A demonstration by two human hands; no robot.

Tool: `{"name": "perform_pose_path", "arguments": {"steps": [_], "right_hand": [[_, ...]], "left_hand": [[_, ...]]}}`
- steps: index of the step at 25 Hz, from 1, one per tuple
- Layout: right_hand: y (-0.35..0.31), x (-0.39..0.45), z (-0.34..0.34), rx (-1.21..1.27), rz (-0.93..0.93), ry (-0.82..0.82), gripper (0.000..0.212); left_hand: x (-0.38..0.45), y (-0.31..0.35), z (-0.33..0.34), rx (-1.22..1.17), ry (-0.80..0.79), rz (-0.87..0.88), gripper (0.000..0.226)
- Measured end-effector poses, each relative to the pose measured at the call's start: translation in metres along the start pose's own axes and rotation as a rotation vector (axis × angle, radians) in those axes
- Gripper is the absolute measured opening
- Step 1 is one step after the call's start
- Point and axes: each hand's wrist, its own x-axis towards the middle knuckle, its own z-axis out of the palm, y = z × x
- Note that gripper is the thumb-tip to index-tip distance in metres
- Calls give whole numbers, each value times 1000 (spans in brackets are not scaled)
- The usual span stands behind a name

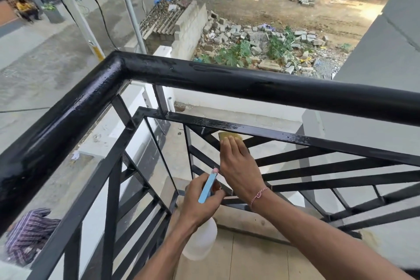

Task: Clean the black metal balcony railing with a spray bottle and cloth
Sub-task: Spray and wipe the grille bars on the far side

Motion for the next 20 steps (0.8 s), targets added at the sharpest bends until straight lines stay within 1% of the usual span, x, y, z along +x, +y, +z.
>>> {"name": "perform_pose_path", "arguments": {"steps": [2, 4, 6, 8, 10, 12, 15, 17, 18, 20], "right_hand": [[-3, 3, -5, -77, 7, -147, 56], [-2, 3, -21, -162, 18, -220, 55], [6, -1, -42, -223, 48, -265, 46], [18, -10, -55, -230, 114, -279, 38], [21, -14, -62, -258, 153, -292, 42], [13, -9, -64, -291, 149, -304, 44], [-15, 1, -40, -181, 143, -324, 53], [-20, 5, -28, -86, 116, -284, 58], [-18, 5, -28, -40, 91, -271, 58], [-12, -4, -40, -6, 68, -326, 60]], "left_hand": [[1, 6, -4, 0, -3, -12, 15], [0, 11, -7, -10, -15, 8, 16], [-1, 20, -10, -12, -9, 38, 15], [0, 28, -14, -17, -14, 33, 12], [0, 33, -16, -33, -16, 25, 11], [-2, 39, -18, -35, -12, 31, 14], [0, 40, -25, -42, -26, 21, 12], [-2, 43, -31, -47, 3, 12, 5], [-2, 44, -35, -39, 19, 1, 5], [-4, 46, -44, -53, 18, -13, 6]]}}
